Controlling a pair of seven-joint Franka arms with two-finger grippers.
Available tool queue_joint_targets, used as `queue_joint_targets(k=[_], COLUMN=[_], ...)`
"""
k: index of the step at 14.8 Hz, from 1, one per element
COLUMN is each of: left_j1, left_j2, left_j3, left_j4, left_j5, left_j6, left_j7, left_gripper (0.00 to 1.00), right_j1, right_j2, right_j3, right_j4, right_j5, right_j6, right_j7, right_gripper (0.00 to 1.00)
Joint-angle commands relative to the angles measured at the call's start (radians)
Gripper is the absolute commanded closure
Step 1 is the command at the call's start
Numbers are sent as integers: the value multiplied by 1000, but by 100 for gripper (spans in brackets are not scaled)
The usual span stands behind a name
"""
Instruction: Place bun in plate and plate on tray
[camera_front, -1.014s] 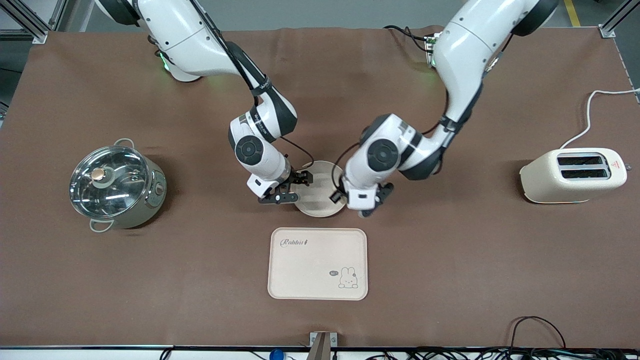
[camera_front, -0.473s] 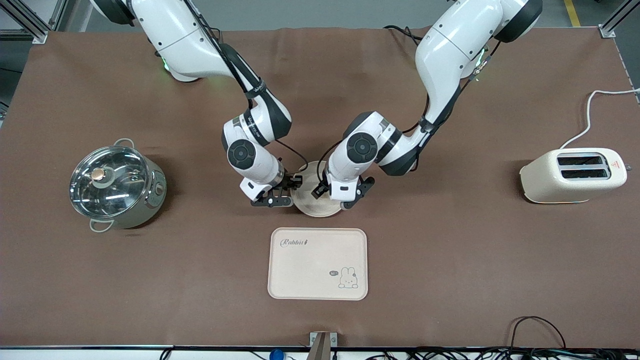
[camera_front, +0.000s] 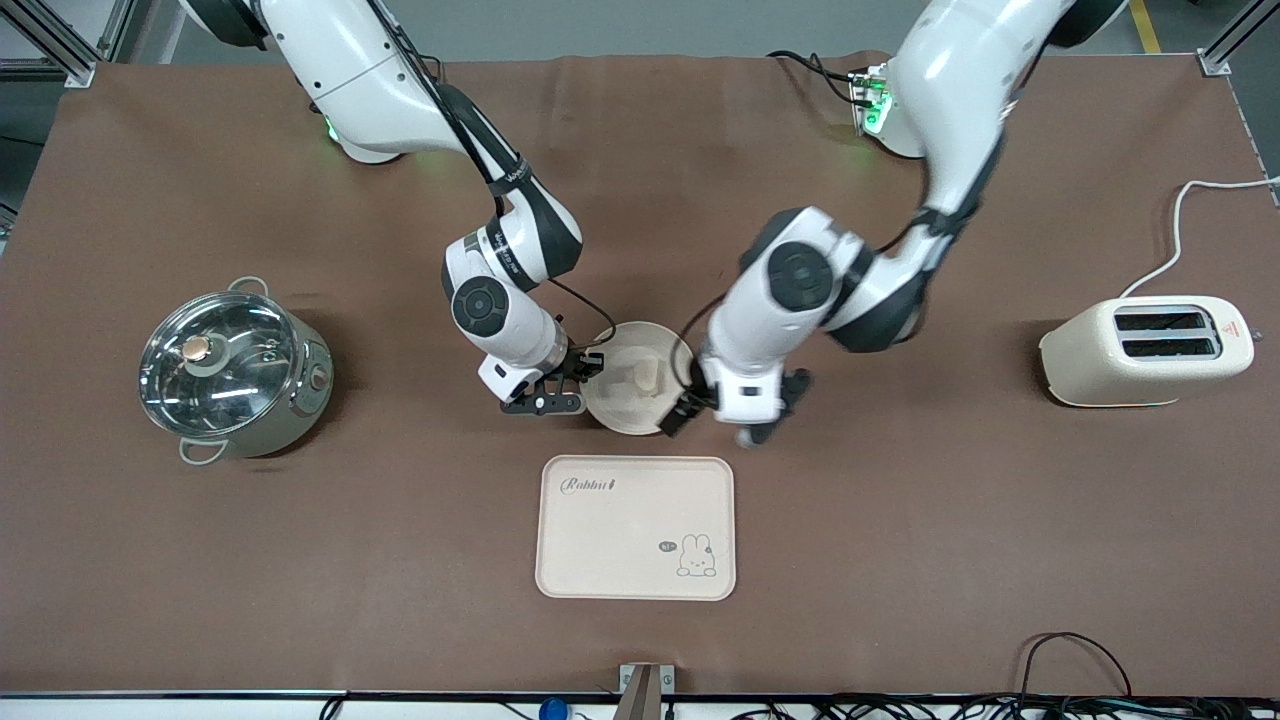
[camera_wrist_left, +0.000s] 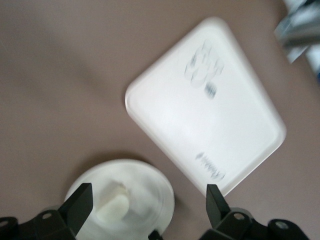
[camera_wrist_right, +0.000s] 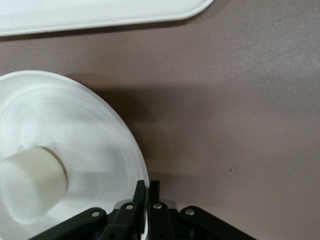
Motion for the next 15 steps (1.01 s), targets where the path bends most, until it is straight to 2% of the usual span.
queue_joint_targets(k=[1,3,5,7,8,11,14,15], left_j1=[107,163,233,298,330,373,277,261], left_j2=[-159,-205,-249,-309,-340,-429,-506,-528], left_j3=[-2,1,-1,-2,-2,16,222,264], left_j4=[-18,44,91,92,91,85,68,59], left_j5=[45,45,45,34,33,28,-24,-38], left_j6=[-129,-287,-428,-488,-523,-636,-741,-780], left_j7=[77,242,447,647,731,945,1181,1233], left_gripper=[0,0,0,0,0,0,0,0], right_j1=[-13,-18,-45,-47,-50,-74,-107,-126], right_j2=[-42,-87,-124,-124,-122,-5,114,155], right_j3=[9,25,38,32,32,29,23,22], right_j4=[-41,-41,-29,11,20,153,293,343], right_j5=[22,36,146,212,217,215,215,214], right_j6=[16,0,-33,-44,-31,3,5,0], right_j7=[-13,-10,-22,-40,-41,-30,-2,7], right_gripper=[99,100,100,100,100,99,100,100])
